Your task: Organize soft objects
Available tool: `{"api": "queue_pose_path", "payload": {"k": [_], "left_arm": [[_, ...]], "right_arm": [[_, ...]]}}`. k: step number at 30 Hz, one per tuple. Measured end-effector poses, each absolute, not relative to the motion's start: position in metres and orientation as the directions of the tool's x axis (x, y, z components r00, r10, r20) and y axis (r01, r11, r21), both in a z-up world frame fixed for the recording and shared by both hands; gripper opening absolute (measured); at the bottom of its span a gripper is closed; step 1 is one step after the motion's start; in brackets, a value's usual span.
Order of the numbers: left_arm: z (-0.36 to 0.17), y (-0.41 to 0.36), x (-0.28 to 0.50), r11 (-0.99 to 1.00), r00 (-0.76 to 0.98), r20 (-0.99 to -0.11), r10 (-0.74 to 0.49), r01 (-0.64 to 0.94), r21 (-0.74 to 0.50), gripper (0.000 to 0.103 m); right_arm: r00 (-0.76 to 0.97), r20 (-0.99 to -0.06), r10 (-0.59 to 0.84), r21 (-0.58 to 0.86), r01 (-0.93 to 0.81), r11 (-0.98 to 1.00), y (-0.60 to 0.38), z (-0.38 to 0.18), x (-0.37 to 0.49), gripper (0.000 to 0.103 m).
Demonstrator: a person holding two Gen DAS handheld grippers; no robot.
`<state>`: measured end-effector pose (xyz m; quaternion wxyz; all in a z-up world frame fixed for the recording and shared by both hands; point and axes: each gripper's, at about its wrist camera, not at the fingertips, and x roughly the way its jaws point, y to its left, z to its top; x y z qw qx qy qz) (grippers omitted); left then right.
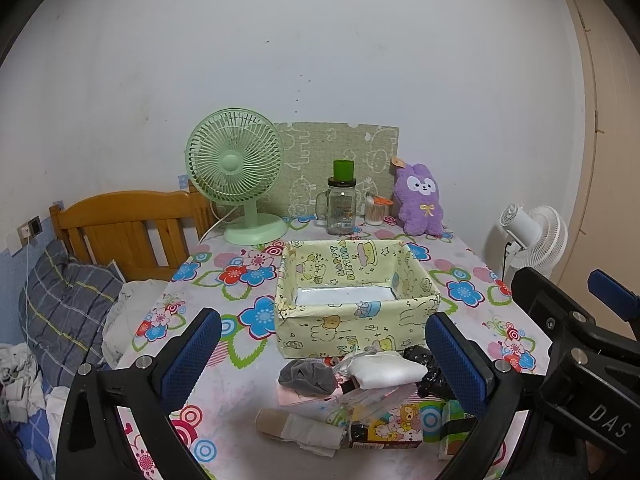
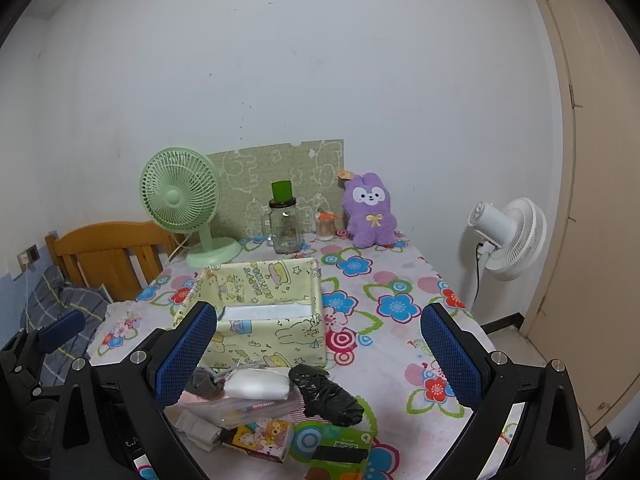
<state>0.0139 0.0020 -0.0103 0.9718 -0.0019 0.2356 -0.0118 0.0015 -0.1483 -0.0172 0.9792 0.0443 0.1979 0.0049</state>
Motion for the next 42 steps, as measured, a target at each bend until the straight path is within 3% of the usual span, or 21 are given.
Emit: {"api": "queue_pose_path", "payload": {"k": [25, 42], "left_arm": [[-0.010, -0.001, 0.013, 1.000, 0.898, -0.440, -0.028, 0.030, -0.002, 0.102], [-0.043, -0.006, 0.012, 0.998, 0.866, -0.497, -0.054, 0.038, -0.042, 0.096]], "right_arm": [[0.923, -0.384, 0.037, 0.089, -0.003, 0.996, -0.145, -0.015, 0.000, 0.103], [0.900, -0.432, 0.057, 0.112, -0.009, 0.994, -0.148, -0.045, 0.002, 0.098]]}}
